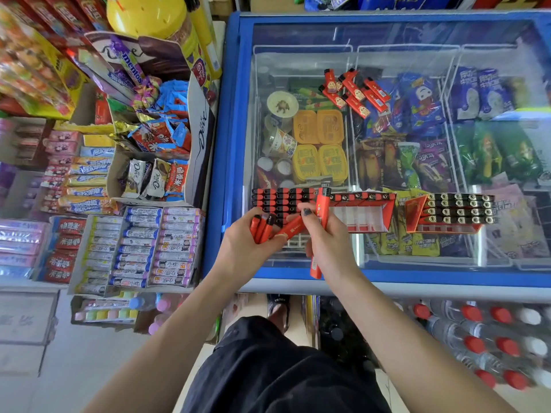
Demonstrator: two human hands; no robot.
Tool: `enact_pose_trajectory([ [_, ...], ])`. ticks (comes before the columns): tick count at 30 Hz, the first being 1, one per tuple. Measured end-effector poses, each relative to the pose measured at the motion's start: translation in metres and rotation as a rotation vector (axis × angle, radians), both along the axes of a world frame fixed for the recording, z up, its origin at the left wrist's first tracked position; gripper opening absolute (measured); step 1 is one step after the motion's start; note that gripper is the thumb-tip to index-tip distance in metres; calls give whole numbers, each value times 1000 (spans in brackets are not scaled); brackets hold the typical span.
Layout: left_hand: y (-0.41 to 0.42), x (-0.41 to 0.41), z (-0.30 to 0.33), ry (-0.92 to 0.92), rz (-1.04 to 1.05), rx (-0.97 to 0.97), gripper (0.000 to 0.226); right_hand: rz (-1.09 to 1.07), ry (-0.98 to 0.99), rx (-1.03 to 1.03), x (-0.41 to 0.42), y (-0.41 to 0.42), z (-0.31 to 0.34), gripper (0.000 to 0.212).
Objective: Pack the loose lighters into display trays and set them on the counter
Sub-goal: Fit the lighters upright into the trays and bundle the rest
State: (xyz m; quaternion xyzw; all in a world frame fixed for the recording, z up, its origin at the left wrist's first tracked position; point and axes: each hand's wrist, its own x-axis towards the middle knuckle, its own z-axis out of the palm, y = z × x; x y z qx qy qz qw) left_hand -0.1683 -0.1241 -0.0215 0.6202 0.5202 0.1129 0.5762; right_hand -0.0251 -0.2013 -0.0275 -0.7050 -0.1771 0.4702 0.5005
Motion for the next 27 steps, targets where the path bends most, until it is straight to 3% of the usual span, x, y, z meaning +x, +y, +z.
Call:
enact_pose_trajectory([
  [6, 7, -6, 0, -15, 24, -41, 23, 177, -116, -11, 11, -11, -4, 17],
  [13, 5, -7, -3, 15, 2, 51, 22, 219, -137, 34, 10, -18, -7, 9],
  [21, 21, -16, -18, 231, 27, 190, 27, 386, -427, 15, 12, -26, -18, 3],
  [27, 18, -13, -25, 283, -48, 244, 37, 319, -379, 92, 13, -30, -10, 4],
])
